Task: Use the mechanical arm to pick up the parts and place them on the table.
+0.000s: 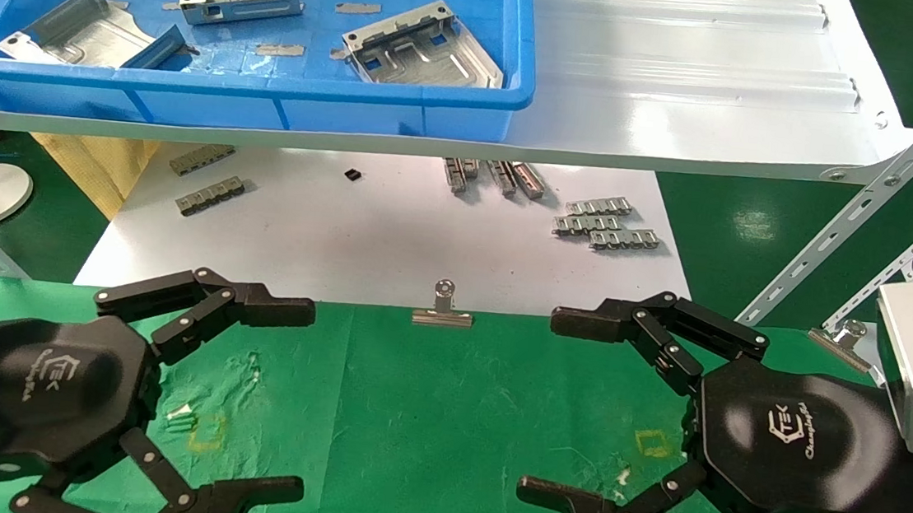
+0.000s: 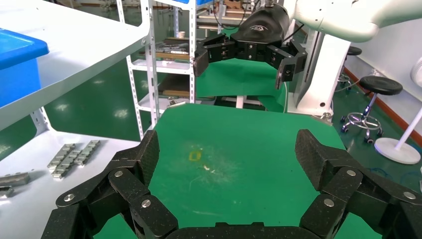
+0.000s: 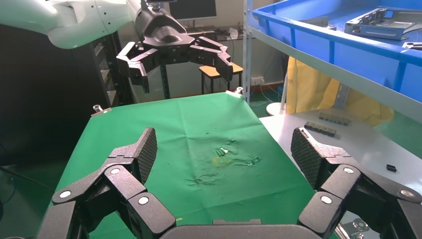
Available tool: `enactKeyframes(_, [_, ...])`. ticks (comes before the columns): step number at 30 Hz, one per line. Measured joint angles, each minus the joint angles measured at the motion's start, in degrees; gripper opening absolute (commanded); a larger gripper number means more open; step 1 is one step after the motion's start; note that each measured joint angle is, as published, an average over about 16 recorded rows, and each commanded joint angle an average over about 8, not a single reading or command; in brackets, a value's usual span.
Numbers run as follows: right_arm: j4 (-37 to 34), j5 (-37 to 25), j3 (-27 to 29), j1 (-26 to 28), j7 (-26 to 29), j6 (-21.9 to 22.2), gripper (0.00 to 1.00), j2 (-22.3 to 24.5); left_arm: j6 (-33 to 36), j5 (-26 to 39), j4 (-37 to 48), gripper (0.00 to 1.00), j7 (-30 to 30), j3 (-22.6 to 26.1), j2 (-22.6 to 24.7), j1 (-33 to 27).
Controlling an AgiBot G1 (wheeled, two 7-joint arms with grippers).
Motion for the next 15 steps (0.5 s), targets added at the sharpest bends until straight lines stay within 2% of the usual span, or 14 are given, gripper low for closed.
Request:
enactKeyframes(1, [0.00,0.00,0.00,0.00,0.00,0.00,1.00,0.00,0.00,0.00,0.00,1.00,0.00,0.00,0.00,0.00])
enactKeyframes(2, [0.00,0.00,0.00,0.00,0.00,0.00,0.92,0.00,0.00,0.00,0.00,1.00,0.00,0.00,0.00,0.00])
enactKeyframes(9, [0.00,0.00,0.00,0.00,0.00,0.00,0.06,0.00,0.00,0.00,0.00,1.00,0.00,0.00,0.00,0.00])
enactKeyframes(10, [0.00,0.00,0.00,0.00,0.00,0.00,0.00,0.00,0.00,0.00,0.00,1.00,0.00,0.00,0.00,0.00])
enactKeyframes(15, [0.00,0.00,0.00,0.00,0.00,0.00,0.00,0.00,0.00,0.00,0.00,1.00,0.00,0.00,0.00,0.00])
